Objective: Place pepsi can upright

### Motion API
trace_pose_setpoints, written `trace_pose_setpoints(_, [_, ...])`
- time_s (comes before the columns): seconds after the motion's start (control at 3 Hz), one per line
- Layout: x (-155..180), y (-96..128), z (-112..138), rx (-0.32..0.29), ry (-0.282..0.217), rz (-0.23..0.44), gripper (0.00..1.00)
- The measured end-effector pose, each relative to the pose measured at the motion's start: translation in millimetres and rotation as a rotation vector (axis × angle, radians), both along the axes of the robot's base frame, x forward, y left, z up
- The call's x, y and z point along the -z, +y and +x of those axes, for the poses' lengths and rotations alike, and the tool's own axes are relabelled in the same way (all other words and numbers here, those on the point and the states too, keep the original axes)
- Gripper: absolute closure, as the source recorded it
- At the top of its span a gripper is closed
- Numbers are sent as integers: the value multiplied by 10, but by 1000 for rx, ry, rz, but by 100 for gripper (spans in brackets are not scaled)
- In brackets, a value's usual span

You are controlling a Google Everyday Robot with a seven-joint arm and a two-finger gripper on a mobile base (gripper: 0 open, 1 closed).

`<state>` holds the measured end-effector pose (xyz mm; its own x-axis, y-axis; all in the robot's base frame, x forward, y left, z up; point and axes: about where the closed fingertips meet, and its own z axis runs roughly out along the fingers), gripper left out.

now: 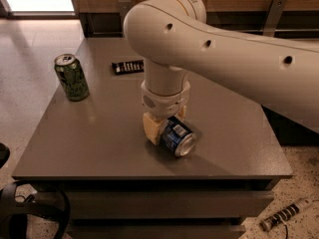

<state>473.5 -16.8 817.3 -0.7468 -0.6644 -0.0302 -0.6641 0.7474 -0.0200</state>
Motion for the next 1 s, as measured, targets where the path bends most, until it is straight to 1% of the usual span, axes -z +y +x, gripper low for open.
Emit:
trace_pose_setpoints(0.33, [0,3,0,0,-2,1,100])
trace_pose_setpoints(0.67, [-94,-4,7,-25,-29,16,100])
trace_pose_setpoints(1.0, [-394,-35,32,-81,-115,67,100])
